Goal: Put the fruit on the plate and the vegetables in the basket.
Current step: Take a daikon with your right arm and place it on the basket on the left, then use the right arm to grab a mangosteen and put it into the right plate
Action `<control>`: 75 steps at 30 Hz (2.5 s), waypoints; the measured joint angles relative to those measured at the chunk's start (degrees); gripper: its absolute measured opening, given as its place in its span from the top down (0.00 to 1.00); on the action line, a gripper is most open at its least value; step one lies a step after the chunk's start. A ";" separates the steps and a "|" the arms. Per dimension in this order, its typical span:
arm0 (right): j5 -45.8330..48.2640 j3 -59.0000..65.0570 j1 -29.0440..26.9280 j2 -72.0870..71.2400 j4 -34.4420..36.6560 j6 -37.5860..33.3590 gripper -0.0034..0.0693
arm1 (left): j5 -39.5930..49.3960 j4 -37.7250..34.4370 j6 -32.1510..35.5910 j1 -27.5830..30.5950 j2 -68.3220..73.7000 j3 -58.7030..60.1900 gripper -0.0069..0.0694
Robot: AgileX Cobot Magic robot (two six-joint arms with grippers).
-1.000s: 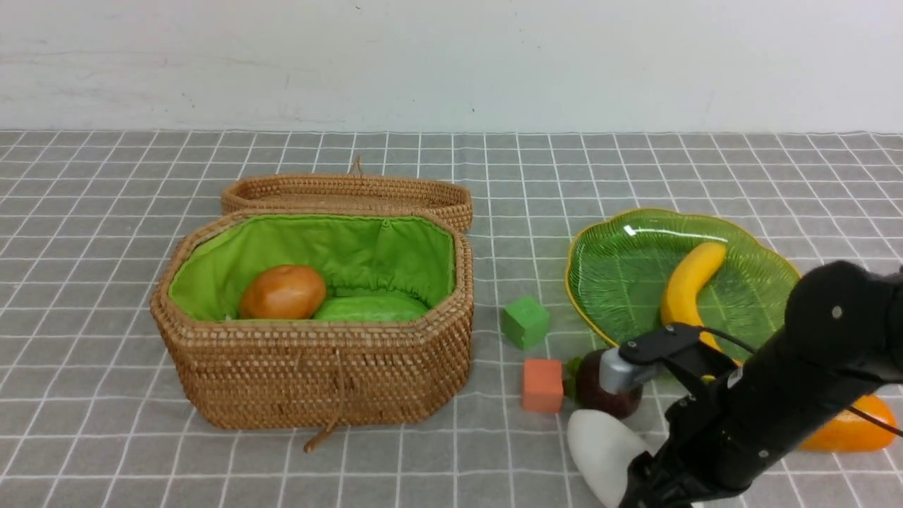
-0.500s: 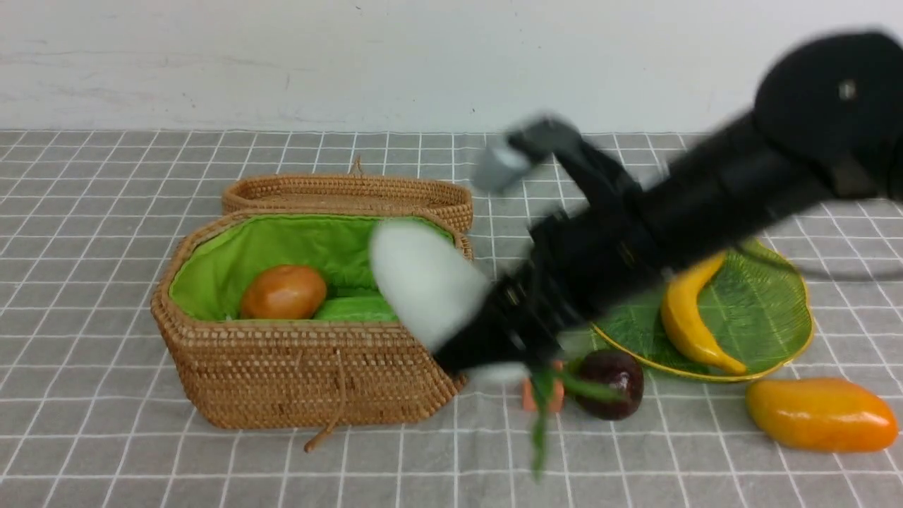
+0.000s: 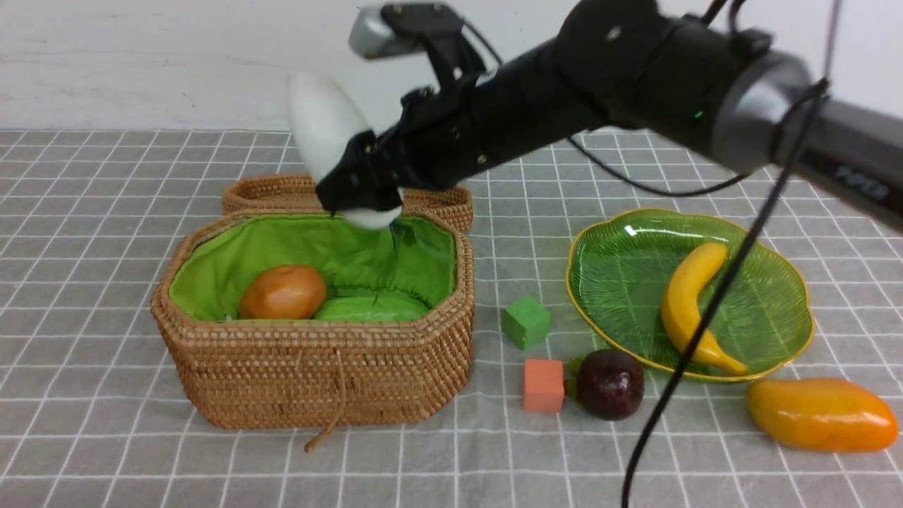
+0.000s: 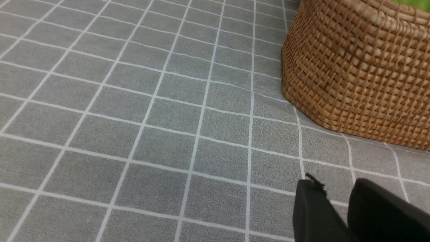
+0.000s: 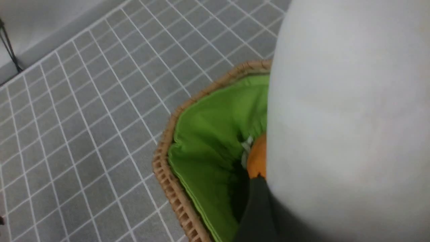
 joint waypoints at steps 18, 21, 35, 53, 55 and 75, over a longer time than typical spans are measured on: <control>21.92 -0.42 -5.25 -7.74 -14.62 6.42 0.08 | 0.00 0.00 0.00 0.00 0.00 0.00 0.69; 26.60 -0.40 -7.84 -10.04 -20.10 12.41 0.12 | 0.00 0.00 0.00 0.00 0.00 0.00 0.69; 23.18 20.18 -9.65 -13.97 -32.49 31.10 0.16 | 0.00 0.00 0.00 0.00 0.00 0.00 0.69; 5.37 33.55 -9.65 -10.05 -33.27 42.85 0.16 | 0.00 0.00 0.05 0.00 0.00 0.00 0.66; 5.56 33.55 -9.65 -9.43 -33.07 42.90 0.16 | 0.00 0.00 0.05 0.00 0.00 0.00 0.66; 11.22 33.60 -10.40 -18.28 -30.24 37.45 0.21 | 0.00 0.00 0.05 0.00 0.00 0.00 0.63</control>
